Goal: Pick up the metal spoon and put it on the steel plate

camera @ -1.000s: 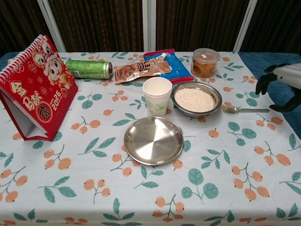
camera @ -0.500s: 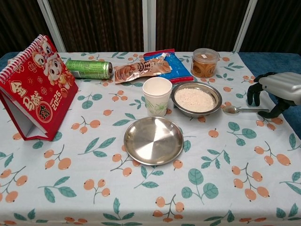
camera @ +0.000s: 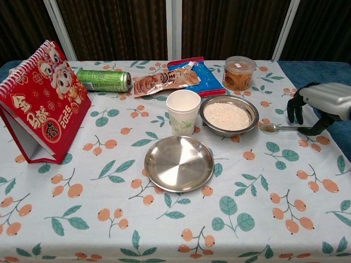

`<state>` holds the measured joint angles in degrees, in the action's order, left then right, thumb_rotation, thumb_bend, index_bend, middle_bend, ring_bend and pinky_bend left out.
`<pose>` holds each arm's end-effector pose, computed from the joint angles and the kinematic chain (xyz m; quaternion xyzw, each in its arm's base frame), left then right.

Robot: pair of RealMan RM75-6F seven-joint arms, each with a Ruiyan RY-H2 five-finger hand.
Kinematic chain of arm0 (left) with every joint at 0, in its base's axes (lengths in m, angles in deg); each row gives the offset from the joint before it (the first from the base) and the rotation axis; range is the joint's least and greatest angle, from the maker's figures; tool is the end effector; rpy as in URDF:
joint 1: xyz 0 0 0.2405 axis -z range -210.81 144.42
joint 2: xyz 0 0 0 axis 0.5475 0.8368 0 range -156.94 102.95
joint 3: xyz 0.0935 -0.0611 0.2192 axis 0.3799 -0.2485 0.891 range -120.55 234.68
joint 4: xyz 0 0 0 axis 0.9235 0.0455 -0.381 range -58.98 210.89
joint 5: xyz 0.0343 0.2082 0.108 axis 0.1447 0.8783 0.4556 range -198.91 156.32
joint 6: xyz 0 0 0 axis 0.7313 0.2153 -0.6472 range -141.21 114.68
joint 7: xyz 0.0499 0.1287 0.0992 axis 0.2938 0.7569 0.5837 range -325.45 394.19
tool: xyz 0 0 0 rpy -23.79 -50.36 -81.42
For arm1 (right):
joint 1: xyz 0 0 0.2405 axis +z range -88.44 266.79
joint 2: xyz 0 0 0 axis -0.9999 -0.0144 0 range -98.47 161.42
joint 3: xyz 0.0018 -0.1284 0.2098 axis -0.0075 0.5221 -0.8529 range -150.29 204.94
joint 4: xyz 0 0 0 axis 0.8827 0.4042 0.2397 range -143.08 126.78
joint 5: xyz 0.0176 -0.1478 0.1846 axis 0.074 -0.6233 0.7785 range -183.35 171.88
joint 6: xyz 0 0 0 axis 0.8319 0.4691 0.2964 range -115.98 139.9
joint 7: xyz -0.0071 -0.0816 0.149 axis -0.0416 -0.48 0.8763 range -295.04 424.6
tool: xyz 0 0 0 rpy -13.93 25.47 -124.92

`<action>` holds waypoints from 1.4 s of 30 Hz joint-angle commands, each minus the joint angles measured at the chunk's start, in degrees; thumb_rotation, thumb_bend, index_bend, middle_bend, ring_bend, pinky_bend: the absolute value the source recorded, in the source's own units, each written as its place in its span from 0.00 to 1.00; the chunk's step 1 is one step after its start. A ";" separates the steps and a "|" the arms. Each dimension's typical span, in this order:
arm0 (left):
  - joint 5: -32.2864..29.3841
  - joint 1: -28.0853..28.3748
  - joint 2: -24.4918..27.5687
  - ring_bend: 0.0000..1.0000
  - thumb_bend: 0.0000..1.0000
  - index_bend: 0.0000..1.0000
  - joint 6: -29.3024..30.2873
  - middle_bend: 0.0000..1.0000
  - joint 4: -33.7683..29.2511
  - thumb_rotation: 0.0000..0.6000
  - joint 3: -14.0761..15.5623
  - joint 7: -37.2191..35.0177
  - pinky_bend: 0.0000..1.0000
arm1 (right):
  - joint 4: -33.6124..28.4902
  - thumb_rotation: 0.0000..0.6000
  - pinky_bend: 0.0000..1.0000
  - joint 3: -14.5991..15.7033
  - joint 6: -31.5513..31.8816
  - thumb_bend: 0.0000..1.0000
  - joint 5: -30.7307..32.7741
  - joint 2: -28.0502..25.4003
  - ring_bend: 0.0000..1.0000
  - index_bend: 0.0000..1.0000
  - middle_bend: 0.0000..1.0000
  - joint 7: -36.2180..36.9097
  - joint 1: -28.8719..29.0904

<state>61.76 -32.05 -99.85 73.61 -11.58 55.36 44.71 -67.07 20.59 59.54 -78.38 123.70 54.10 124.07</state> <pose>-0.3320 0.1825 0.0928 -0.5867 -0.3835 -0.3264 0.6342 -0.2813 -0.3816 -0.0432 0.7527 -0.3645 0.2408 0.4925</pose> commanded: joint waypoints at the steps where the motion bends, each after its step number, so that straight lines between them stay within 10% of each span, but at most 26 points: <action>1: -0.08 -0.07 -0.09 0.05 0.26 0.13 -0.05 0.10 0.08 1.00 0.07 0.00 0.11 | 0.01 1.00 0.05 0.19 -0.11 0.27 0.01 0.13 0.11 0.47 0.50 -0.23 0.09; 42: -0.16 -0.45 -0.23 0.05 0.26 0.13 0.13 0.10 0.93 1.00 0.12 -0.65 0.11 | -1.36 1.00 0.05 1.27 0.24 0.35 -1.70 -2.55 0.17 0.58 0.58 -0.40 1.03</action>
<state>61.59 -32.51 -100.09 73.74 -10.64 55.48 44.07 -66.84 21.68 59.13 -79.23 122.84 53.88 125.06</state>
